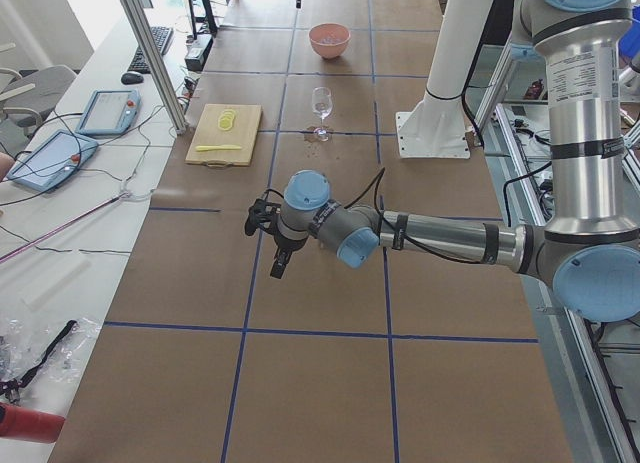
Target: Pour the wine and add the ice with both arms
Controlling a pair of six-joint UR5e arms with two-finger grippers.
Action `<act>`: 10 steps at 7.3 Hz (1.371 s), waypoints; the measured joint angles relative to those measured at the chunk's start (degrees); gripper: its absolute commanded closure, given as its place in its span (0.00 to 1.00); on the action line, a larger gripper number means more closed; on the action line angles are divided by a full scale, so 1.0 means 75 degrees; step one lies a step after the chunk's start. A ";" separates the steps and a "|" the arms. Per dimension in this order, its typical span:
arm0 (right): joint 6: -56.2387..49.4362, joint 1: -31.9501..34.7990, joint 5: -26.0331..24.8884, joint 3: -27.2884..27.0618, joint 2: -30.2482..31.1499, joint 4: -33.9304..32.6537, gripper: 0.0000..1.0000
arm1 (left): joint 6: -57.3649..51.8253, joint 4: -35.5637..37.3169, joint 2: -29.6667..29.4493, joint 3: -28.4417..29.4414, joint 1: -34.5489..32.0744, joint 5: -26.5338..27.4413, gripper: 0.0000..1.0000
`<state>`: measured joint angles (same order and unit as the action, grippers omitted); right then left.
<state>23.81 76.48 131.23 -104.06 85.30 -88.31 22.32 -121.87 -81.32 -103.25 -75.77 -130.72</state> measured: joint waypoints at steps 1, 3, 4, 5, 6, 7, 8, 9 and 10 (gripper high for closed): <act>-0.1397 0.0525 0.0058 0.0584 0.0155 -0.0001 0.00 | -0.0097 -0.0001 0.0005 -0.0018 -0.0023 -0.0007 0.00; -0.3633 0.1288 0.0088 0.1475 0.0303 -0.0212 0.00 | -0.1229 0.0399 0.0073 -0.0007 -0.0094 -0.0040 0.00; -0.4382 0.1523 0.0089 0.1644 0.0272 -0.0609 0.00 | -0.2029 0.1096 0.0062 -0.0024 -0.0312 -0.0049 0.00; -0.4839 0.1670 0.0085 0.1696 0.0220 -0.0935 0.00 | -0.2715 0.1926 -0.0027 -0.0030 -0.0691 -0.0056 0.00; -0.5009 0.1733 0.0084 0.1703 0.0195 -0.1082 0.00 | -0.3131 0.2767 -0.0184 -0.0067 -0.1029 -0.0065 0.00; -0.5033 0.1756 0.0091 0.1697 0.0190 -0.1133 0.00 | -0.3304 0.3434 -0.0283 -0.0149 -0.1284 -0.0075 0.00; -0.5017 0.1762 0.0116 0.1683 0.0190 -0.1141 0.00 | -0.3349 0.3746 -0.0310 -0.0183 -0.1400 -0.0071 0.00; -0.5002 0.1765 0.0173 0.1672 0.0186 -0.1135 0.00 | -0.3353 0.3858 -0.0315 -0.0168 -0.1436 -0.0059 0.00; -0.4993 0.1767 0.0231 0.1664 0.0178 -0.1128 0.00 | -0.3362 0.3888 -0.0309 -0.0110 -0.1433 -0.0061 0.00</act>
<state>-13.63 89.73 132.96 -91.58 86.64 -96.77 -2.89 -92.71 -83.64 -104.08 -86.52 -131.18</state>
